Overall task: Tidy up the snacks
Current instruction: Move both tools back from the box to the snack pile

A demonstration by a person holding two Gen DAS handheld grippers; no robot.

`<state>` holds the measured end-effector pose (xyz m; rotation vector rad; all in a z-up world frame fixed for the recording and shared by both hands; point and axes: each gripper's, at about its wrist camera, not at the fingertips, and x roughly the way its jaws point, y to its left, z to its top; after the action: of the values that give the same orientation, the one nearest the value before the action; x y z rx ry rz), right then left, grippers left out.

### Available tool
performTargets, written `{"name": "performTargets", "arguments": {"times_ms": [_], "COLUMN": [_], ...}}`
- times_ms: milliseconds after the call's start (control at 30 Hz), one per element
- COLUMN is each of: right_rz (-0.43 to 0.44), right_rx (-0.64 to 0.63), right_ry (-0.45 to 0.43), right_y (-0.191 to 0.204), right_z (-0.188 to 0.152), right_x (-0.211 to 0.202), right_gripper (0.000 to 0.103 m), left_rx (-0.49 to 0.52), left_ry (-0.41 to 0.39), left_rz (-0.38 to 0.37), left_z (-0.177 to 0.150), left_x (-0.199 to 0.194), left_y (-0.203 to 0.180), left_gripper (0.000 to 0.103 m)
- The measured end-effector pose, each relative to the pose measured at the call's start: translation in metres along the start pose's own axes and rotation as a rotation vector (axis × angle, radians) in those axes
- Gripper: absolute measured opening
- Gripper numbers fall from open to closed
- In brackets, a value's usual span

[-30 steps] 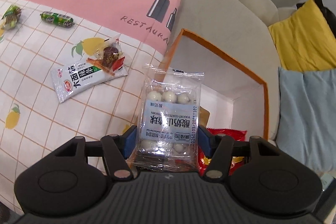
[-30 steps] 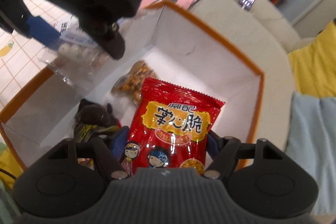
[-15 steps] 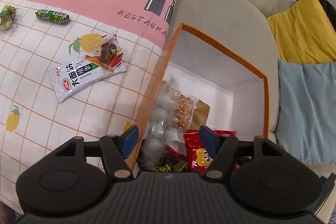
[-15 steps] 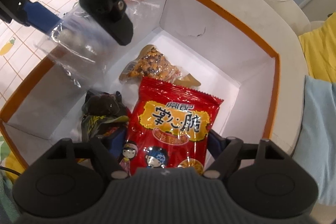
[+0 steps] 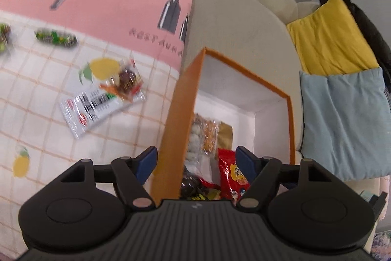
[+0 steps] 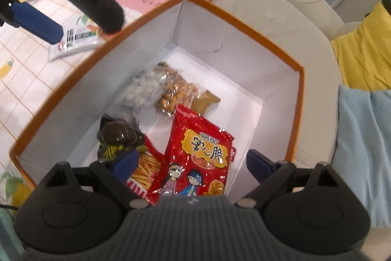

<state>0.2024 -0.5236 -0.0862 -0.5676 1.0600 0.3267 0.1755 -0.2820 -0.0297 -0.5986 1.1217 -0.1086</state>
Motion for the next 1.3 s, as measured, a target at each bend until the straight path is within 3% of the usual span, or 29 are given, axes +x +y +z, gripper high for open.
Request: {"name": "performTargets", "arguments": {"times_ms": [200, 567, 1000, 1300], "right_rz": [-0.044, -0.061, -0.039, -0.039], "right_rx": [0.037, 0.101, 0.347, 0.385], "right_ry": [-0.091, -0.365, -0.609, -0.712], "right_y": [0.014, 0.085, 0.177, 0.238], "right_z": [0.018, 0.069, 0.113, 0.132], "right_x": [-0.029, -0.087, -0.119, -0.121], "right_gripper": [0.092, 0.092, 0.092, 0.093], "left_rx": [0.045, 0.202, 0.301, 0.279], "left_ry": [-0.122, -0.363, -0.539, -0.592], "left_rz": [0.018, 0.109, 0.264, 0.368], "left_z": [0.012, 0.039, 0.061, 0.066], "left_x": [-0.034, -0.106, -0.157, -0.167], "left_y": [0.017, 0.058, 0.135, 0.194], "left_gripper": [0.084, 0.082, 0.082, 0.082]}}
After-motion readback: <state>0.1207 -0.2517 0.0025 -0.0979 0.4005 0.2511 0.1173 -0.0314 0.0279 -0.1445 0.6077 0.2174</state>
